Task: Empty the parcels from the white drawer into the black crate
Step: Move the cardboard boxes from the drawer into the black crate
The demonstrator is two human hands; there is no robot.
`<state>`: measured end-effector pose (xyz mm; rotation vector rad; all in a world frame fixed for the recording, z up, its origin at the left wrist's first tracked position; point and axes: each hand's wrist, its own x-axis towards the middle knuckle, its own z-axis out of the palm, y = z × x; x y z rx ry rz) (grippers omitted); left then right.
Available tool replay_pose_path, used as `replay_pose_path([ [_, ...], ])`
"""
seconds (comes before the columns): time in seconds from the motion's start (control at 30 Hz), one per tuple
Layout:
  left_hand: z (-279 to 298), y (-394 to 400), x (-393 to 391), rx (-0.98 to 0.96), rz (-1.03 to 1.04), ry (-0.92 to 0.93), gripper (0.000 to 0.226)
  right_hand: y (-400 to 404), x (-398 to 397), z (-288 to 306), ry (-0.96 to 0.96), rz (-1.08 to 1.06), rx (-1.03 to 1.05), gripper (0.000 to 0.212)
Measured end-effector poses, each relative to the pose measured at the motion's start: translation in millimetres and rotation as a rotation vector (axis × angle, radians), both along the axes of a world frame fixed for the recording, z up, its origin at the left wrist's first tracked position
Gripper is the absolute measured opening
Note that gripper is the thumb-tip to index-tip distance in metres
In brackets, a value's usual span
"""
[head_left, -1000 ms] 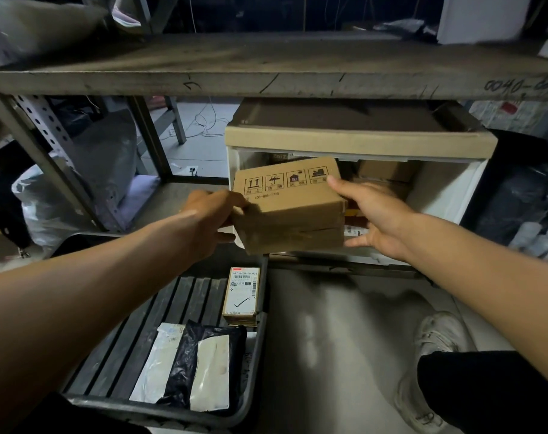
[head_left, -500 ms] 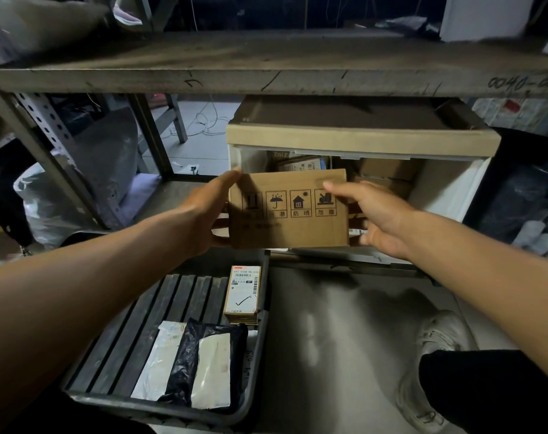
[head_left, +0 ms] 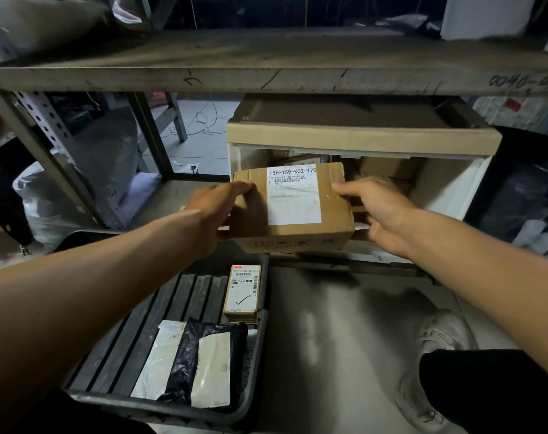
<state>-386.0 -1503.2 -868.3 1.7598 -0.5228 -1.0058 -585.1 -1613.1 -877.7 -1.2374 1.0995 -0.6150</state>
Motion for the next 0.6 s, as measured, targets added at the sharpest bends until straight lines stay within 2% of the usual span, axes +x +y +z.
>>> replay_pose_path([
  [0.17, 2, -1, 1, 0.013, 0.008, -0.008, 0.038, 0, 1, -3, 0.021, 0.018, -0.003, 0.016],
  [0.23, 4, 0, 3, 0.004, 0.004, 0.000, 0.028, 0, 0, 0, -0.005, 0.023, -0.015, 0.015],
  [0.3, 6, 1, 4, -0.010, 0.008, 0.007, 0.018, -2, 1, 4, -0.020, 0.055, -0.015, 0.029],
  [0.4, 5, 3, 4, -0.021, 0.012, 0.007, 0.018, -4, 0, 9, -0.052, 0.145, 0.054, 0.067],
  [0.43, 4, 3, 3, -0.027, 0.011, 0.009, 0.017, -5, 0, 9, -0.055, 0.161, 0.077, 0.067],
  [0.5, 5, 4, 2, -0.035, 0.009, 0.002, 0.017, -4, -1, 7, -0.045, 0.179, 0.109, 0.052],
  [0.6, 13, 5, 4, -0.066, -0.051, 0.027, 0.021, -5, -2, 3, -0.057, 0.158, 0.151, 0.062],
])
